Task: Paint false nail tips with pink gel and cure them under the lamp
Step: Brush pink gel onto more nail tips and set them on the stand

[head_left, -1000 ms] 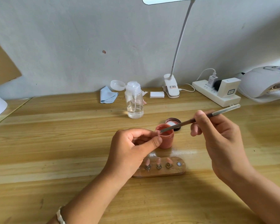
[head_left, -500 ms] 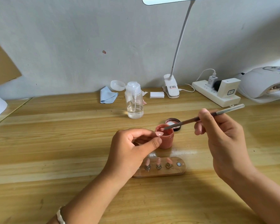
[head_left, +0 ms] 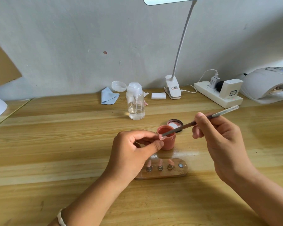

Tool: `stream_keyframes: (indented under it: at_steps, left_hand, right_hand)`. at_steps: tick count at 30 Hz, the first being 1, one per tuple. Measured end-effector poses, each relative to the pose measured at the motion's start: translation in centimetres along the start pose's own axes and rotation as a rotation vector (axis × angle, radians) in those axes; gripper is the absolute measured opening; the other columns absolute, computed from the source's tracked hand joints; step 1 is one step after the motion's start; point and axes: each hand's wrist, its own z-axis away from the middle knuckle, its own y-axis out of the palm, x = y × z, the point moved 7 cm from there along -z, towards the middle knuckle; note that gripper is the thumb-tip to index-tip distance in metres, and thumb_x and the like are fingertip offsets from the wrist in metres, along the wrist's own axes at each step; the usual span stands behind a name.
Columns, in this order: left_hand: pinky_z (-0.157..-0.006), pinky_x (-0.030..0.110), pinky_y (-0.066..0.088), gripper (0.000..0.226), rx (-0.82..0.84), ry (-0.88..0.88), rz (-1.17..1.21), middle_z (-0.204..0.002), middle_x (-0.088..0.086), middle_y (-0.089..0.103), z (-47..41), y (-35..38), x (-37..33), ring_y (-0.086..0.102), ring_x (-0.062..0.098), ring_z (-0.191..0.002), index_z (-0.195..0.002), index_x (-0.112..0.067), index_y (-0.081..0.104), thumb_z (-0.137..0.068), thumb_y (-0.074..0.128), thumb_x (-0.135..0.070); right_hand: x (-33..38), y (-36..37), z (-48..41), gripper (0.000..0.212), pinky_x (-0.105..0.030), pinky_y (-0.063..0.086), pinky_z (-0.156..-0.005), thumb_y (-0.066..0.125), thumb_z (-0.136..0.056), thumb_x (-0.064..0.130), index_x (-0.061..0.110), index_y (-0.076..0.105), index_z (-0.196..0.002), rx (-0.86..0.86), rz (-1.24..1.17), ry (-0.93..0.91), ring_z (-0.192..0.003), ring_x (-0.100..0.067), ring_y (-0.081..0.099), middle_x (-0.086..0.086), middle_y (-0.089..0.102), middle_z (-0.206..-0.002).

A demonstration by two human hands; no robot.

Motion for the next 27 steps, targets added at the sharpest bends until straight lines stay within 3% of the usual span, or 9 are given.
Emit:
stream_keyframes:
  at_steps: [6, 8, 10, 12, 14, 16, 21, 27]
  left_hand:
    - [-0.044, 0.038, 0.057, 0.02, 0.02, 0.004, 0.01, -0.086, -0.007, 0.078, 0.0, 0.1, -0.2, 0.07, 0.033, -0.065, -0.088, -0.025, 0.081, -0.077, 0.082, -0.009]
    - [-0.042, 0.04, 0.056, 0.018, 0.023, -0.003, 0.015, -0.086, -0.005, 0.078, 0.1, 0.1, -0.1, 0.069, 0.029, -0.061, -0.088, -0.024, 0.081, -0.078, 0.082, -0.009]
    - [-0.041, 0.046, 0.055, 0.016, 0.019, -0.008, -0.004, -0.084, -0.004, 0.078, 0.0, 0.0, 0.1, 0.066, 0.036, -0.057, -0.087, -0.025, 0.081, -0.078, 0.082, -0.011]
    - [-0.042, 0.051, 0.053, 0.015, 0.016, -0.018, -0.024, -0.081, -0.002, 0.077, 0.0, 0.0, 0.2, 0.064, 0.041, -0.055, -0.085, -0.026, 0.081, -0.077, 0.083, -0.014]
    - [-0.043, 0.051, 0.053, 0.014, 0.012, -0.025, -0.028, -0.079, -0.002, 0.077, 0.0, 0.0, 0.3, 0.063, 0.035, -0.051, -0.084, -0.026, 0.08, -0.077, 0.084, -0.015]
    - [-0.042, 0.051, 0.053, 0.014, 0.007, -0.026, -0.026, -0.079, -0.002, 0.077, 0.0, 0.0, 0.2, 0.063, 0.031, -0.05, -0.084, -0.026, 0.08, -0.076, 0.084, -0.015]
    - [-0.05, 0.05, 0.055, 0.018, 0.003, -0.009, -0.018, -0.083, -0.005, 0.078, 0.0, -0.1, -0.1, 0.067, 0.043, -0.065, -0.087, -0.027, 0.08, -0.077, 0.083, -0.011]
    - [-0.054, 0.048, 0.055, 0.015, -0.001, -0.014, -0.033, -0.081, -0.005, 0.078, 0.0, -0.1, 0.0, 0.069, 0.041, -0.065, -0.086, -0.027, 0.08, -0.076, 0.084, -0.015]
  right_hand:
    - [-0.6, -1.7, -0.6, 0.03, -0.016, 0.042, -0.068, 0.063, -0.097, 0.019, 0.019, 0.064, -0.067, -0.16, 0.057, 0.046, -0.057, -0.005, 0.051, 0.006, 0.057, -0.053]
    - [-0.6, -1.6, -0.6, 0.03, -0.011, 0.042, -0.067, 0.061, -0.099, 0.019, 0.016, 0.063, -0.069, -0.15, 0.043, 0.049, -0.058, -0.005, 0.051, 0.006, 0.057, -0.053]
    - [-0.4, -1.1, -0.5, 0.031, -0.008, 0.042, -0.067, 0.061, -0.098, 0.024, 0.018, 0.063, -0.067, -0.102, 0.021, 0.046, -0.06, -0.003, 0.053, 0.006, 0.057, -0.054]
    - [-0.2, -0.3, -0.2, 0.032, -0.009, 0.042, -0.068, 0.063, -0.091, 0.034, 0.02, 0.065, -0.062, -0.04, 0.003, 0.049, -0.062, -0.003, 0.056, 0.005, 0.058, -0.055]
    - [-0.1, 0.1, 0.0, 0.031, -0.012, 0.043, -0.071, 0.063, -0.085, 0.04, 0.019, 0.066, -0.062, 0.006, -0.005, 0.053, -0.065, -0.003, 0.057, 0.004, 0.059, -0.056]
    - [-0.1, 0.0, 0.0, 0.032, -0.013, 0.043, -0.071, 0.063, -0.087, 0.037, 0.018, 0.066, -0.063, 0.001, 0.001, 0.043, -0.065, -0.003, 0.056, 0.005, 0.06, -0.057]
    - [-0.4, -1.5, -0.5, 0.027, -0.01, 0.043, -0.065, 0.062, -0.098, 0.017, 0.016, 0.064, -0.07, -0.133, 0.051, 0.033, -0.056, -0.004, 0.051, 0.006, 0.057, -0.052]
    - [0.0, -0.9, -0.2, 0.022, -0.009, 0.043, -0.067, 0.063, -0.091, 0.032, 0.018, 0.065, -0.074, -0.091, -0.01, 0.003, -0.058, -0.004, 0.052, 0.007, 0.057, -0.053]
